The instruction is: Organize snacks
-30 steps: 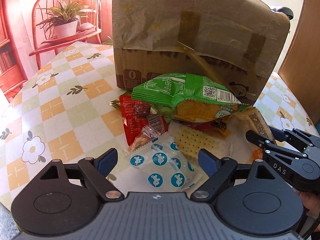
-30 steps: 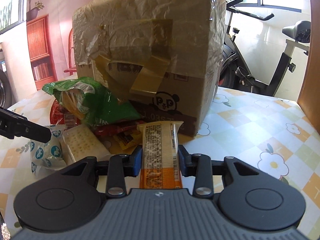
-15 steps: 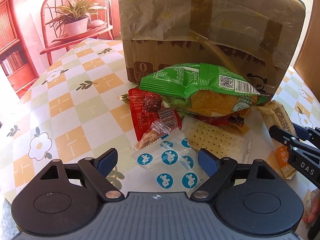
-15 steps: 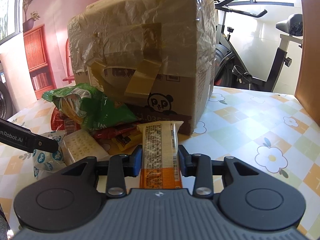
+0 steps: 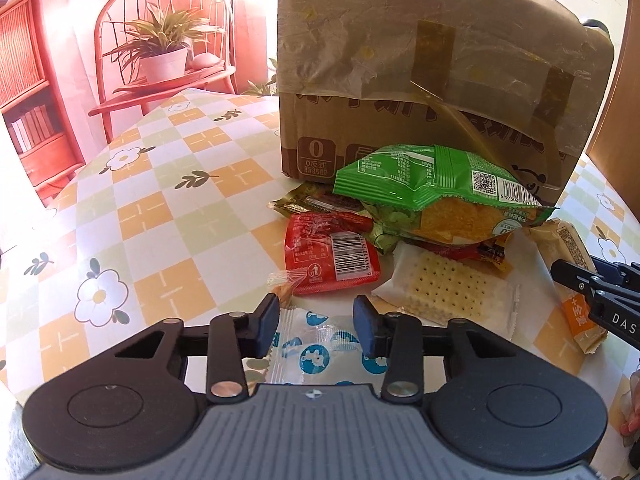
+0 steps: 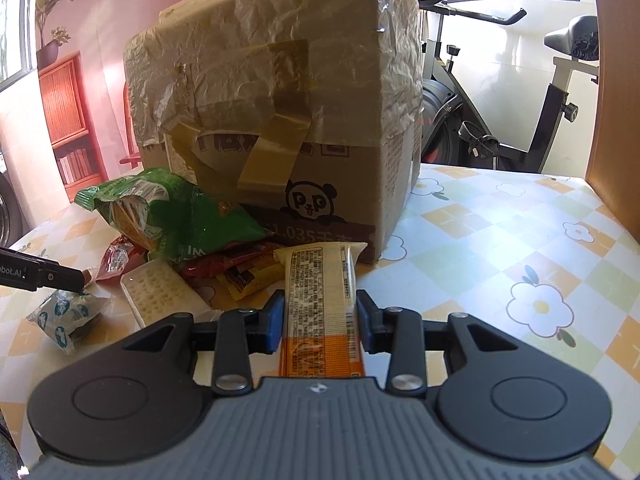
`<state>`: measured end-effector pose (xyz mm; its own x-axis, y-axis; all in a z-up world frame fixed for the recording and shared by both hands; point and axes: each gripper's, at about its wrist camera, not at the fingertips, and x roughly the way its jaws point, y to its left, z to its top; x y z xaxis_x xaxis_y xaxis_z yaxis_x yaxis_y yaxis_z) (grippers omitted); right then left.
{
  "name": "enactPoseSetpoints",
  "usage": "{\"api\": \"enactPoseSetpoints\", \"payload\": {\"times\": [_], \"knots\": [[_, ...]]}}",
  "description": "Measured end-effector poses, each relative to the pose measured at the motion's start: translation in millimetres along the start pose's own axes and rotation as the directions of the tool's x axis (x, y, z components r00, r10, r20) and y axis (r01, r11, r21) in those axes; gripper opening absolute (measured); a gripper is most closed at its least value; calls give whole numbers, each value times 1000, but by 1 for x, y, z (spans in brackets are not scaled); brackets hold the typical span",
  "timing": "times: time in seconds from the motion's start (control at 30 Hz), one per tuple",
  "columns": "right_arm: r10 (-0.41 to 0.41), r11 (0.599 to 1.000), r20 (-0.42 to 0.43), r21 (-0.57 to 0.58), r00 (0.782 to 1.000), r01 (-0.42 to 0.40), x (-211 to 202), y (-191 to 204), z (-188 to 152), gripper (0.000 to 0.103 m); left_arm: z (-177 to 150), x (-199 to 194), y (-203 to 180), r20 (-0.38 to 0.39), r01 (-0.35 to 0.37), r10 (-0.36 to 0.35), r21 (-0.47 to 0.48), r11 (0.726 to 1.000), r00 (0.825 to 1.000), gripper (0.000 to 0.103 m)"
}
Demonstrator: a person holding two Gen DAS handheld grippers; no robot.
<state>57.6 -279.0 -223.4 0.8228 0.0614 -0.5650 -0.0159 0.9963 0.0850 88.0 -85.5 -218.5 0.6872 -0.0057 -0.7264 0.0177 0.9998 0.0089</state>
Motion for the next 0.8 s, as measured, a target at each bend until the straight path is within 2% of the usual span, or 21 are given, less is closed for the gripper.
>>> {"api": "enactPoseSetpoints", "payload": {"times": [0.23,0.37,0.43,0.63,0.8], "knots": [[-1,1000,-9,4,1000,1,2,0,0,38,-1,3,3,-7,13,-13,-13,1000,1000,42],[1,1000,-12,4,1000,-1,2,0,1,38,0,5,5,-16,22,-23,-28,999,1000,57],[1,1000,-12,5,1000,-1,2,0,1,38,1,2,8,-14,30,-31,-40,999,999,60],[3,1000,-17,8,1000,-3,4,-1,0,38,6,-14,25,-37,85,-91,-145,986,995,67],[3,1000,-17,7,1000,-3,4,-1,0,38,1,-21,35,-106,140,-170,-247,959,980,67]]}}
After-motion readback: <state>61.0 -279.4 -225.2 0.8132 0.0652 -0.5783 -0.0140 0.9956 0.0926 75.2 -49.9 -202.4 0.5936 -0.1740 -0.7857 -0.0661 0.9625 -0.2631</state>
